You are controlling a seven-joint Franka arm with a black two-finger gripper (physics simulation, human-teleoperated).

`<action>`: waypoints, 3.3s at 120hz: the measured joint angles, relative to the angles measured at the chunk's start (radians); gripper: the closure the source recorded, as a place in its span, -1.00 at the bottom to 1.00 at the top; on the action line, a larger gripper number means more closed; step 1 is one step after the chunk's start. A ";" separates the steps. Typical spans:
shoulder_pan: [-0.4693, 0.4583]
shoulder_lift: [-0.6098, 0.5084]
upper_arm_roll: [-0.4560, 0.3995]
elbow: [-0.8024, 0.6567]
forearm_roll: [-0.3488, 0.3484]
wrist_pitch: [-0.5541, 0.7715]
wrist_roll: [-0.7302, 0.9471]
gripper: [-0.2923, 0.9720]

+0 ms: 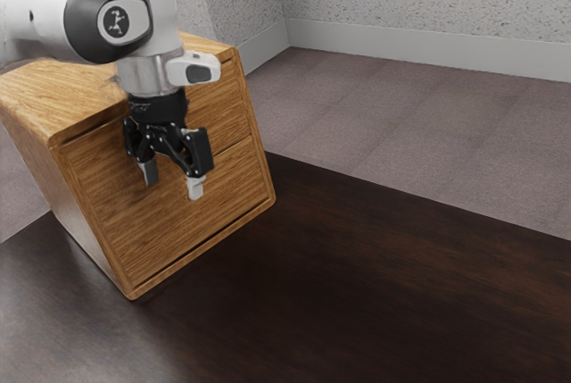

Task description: Pull the drawer handle with one arm to open the drawer

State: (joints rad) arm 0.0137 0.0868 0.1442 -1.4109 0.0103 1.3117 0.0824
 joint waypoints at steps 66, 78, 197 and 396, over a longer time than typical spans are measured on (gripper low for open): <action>-0.171 -0.113 -0.045 0.040 0.177 0.184 0.037 -0.54; -0.273 -0.103 -0.038 0.036 0.261 0.187 0.028 -0.54; -0.289 -0.296 0.047 -0.343 0.588 0.500 -0.008 -0.54; -0.332 -0.211 0.206 -0.301 0.478 0.531 0.008 -0.54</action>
State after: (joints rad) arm -0.3181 -0.1242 0.3498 -1.7115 0.4887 1.8431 0.0904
